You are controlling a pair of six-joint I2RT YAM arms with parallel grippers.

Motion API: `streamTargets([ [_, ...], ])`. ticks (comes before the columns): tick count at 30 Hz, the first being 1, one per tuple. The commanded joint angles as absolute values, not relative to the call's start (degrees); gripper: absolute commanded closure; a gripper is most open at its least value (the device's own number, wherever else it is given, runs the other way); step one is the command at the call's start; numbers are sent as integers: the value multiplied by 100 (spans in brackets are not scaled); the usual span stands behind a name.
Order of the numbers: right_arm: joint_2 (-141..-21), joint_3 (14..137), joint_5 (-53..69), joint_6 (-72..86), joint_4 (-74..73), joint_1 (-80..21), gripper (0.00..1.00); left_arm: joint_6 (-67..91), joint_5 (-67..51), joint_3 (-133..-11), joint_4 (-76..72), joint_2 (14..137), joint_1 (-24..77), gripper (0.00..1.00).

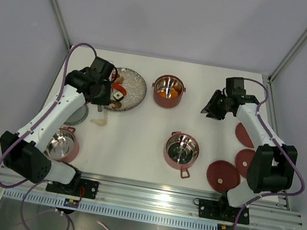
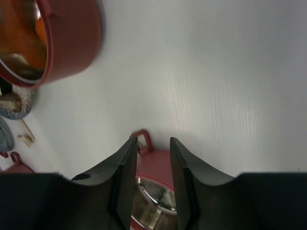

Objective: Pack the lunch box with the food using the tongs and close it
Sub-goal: Move the packing box to the center of the board.

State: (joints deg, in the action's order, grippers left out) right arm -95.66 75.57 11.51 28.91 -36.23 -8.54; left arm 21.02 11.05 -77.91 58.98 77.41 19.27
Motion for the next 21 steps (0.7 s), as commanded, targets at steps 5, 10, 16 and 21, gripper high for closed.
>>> streamTargets([
  [5,-7168,6077,107,3662,-4762,-1802,58,2039,1371,-8235,5915,7524,1837,76],
  [10,-6285,5476,-843,4429,-5764,-1819,59,2021,1318,-8349,5880,7541,1828,76],
  [16,-6460,4782,-782,5036,-6003,-1872,64,1951,1318,-8543,5941,7585,1828,76],
  [21,-6907,4430,-108,5036,-5117,-2274,64,1969,1301,-8464,5889,7576,1819,76],
])
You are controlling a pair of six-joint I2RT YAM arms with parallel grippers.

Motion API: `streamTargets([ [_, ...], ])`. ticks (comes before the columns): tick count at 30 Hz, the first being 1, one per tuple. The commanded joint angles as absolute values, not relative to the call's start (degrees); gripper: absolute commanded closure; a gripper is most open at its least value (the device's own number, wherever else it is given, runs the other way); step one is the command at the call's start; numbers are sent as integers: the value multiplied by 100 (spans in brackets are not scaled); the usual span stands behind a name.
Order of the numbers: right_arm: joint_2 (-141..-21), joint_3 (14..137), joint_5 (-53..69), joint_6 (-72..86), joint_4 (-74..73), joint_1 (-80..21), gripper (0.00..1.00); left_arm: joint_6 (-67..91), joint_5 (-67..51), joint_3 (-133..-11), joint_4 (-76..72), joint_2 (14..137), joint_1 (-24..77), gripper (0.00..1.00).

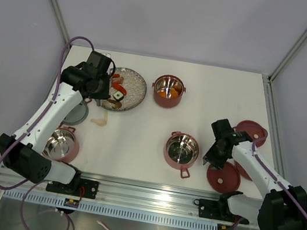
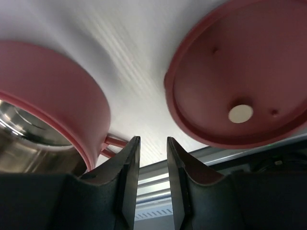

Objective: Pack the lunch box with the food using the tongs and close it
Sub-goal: Move the packing box to the center of the board, then pick up the fake food from the plate.

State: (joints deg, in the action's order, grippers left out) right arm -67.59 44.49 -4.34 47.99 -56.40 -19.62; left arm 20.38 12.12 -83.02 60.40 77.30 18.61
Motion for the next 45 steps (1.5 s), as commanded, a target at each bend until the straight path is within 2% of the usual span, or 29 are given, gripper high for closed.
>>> streamTargets([
  [1,-6987,4456,-27,5027,-4976,-2407,64,1977,1292,-8455,5889,7576,1819,76],
  [7,-8005,5053,518,4879,-3886,-3190,61,1969,1283,-8438,5888,7655,1819,76],
  [10,-8760,5580,694,4712,-3525,-3199,61,2013,1319,-8298,5871,7734,1767,76],
  [14,-9157,6317,792,4536,-3462,-3199,61,1987,1196,-8016,5643,7804,1723,74],
  [16,-9185,6451,677,4404,-3568,-3190,60,1925,1152,-7963,5555,7883,1705,64],
  [18,-9150,6521,492,4342,-3656,-3121,60,1881,1151,-7980,5502,7954,1705,62],
  [27,-8596,6345,-157,4105,-4077,-2769,59,1538,941,-7805,5195,8103,1705,64],
  [45,-8666,6768,-246,3850,-4324,-2769,59,1283,923,-7629,4913,8604,1705,57],
])
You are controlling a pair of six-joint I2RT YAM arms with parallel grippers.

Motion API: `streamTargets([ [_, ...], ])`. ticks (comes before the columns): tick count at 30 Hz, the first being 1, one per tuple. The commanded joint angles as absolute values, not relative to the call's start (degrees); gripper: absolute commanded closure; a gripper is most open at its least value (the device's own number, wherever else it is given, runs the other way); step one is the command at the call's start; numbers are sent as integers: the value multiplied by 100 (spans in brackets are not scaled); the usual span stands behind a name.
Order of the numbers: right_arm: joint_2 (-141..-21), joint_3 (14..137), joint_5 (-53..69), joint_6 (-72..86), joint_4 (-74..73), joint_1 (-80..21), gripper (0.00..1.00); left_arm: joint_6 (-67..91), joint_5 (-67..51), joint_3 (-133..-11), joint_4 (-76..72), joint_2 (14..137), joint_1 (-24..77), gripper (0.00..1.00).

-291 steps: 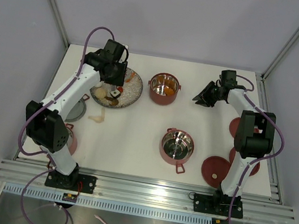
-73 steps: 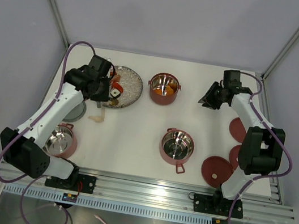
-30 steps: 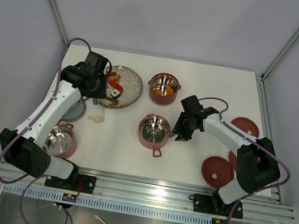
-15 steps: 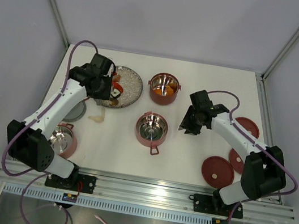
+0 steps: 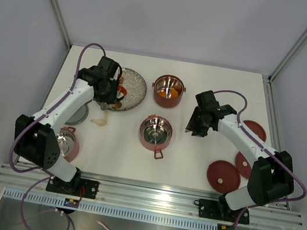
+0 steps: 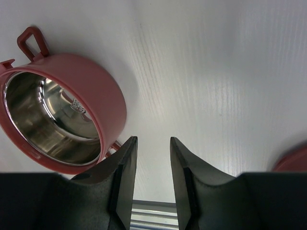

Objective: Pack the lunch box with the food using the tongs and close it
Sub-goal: Pick up the fake food from the plate.

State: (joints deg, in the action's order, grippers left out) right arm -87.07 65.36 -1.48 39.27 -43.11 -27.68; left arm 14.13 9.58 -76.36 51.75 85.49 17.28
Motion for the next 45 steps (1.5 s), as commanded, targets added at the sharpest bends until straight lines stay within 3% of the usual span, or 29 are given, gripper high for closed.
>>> streamTargets([
  [1,-8675,6776,-220,3850,-4342,-2769,59,1275,905,-7620,4913,8613,1705,57],
  [13,-8666,6645,-97,3885,-4237,-2769,59,1775,-360,-7410,4773,8596,1705,58],
  [29,-8719,6592,-26,3876,-4122,-2769,58,1863,-26,-7471,4966,8490,1854,54],
  [36,-8789,6381,431,3981,-3894,-2865,58,2030,904,-7752,5097,8859,2408,54],
  [45,-8763,6381,369,3929,-3911,-2865,58,2057,1081,-7840,5150,8921,2443,55],
])
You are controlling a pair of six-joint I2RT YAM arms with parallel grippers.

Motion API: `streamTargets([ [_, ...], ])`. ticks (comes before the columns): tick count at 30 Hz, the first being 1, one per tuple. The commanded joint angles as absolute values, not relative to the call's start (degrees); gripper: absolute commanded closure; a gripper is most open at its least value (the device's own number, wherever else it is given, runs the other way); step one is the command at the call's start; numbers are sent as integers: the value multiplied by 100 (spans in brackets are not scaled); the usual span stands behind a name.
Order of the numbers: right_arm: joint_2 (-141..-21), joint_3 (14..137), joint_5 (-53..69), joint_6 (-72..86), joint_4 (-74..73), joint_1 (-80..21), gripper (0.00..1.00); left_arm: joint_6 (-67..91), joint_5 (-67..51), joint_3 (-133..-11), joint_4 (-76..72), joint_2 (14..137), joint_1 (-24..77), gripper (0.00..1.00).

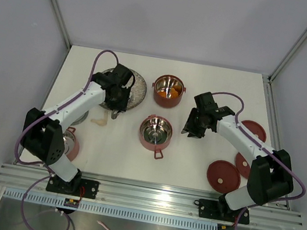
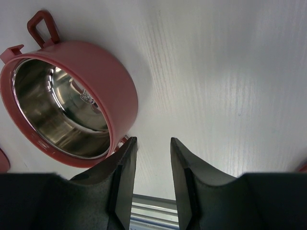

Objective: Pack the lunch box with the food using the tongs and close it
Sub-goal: Pick up the fake food from the plate.

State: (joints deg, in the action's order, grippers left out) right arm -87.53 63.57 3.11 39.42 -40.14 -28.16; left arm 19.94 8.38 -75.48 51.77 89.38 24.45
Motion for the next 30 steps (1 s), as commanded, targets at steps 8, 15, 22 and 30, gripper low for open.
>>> streamTargets([
  [8,-8780,6398,352,3902,-3911,-2865,58,2013,1204,-7927,5229,8868,2470,83],
  [15,-8780,6451,351,3894,-3937,-2865,58,1899,1003,-8314,5466,8439,2479,100],
  [22,-8789,6521,316,3858,-3990,-2865,58,1679,537,-8332,5634,7902,2505,100],
  [30,-8807,6583,316,3832,-4008,-2874,58,1459,431,-8244,5871,7401,2987,100],
])
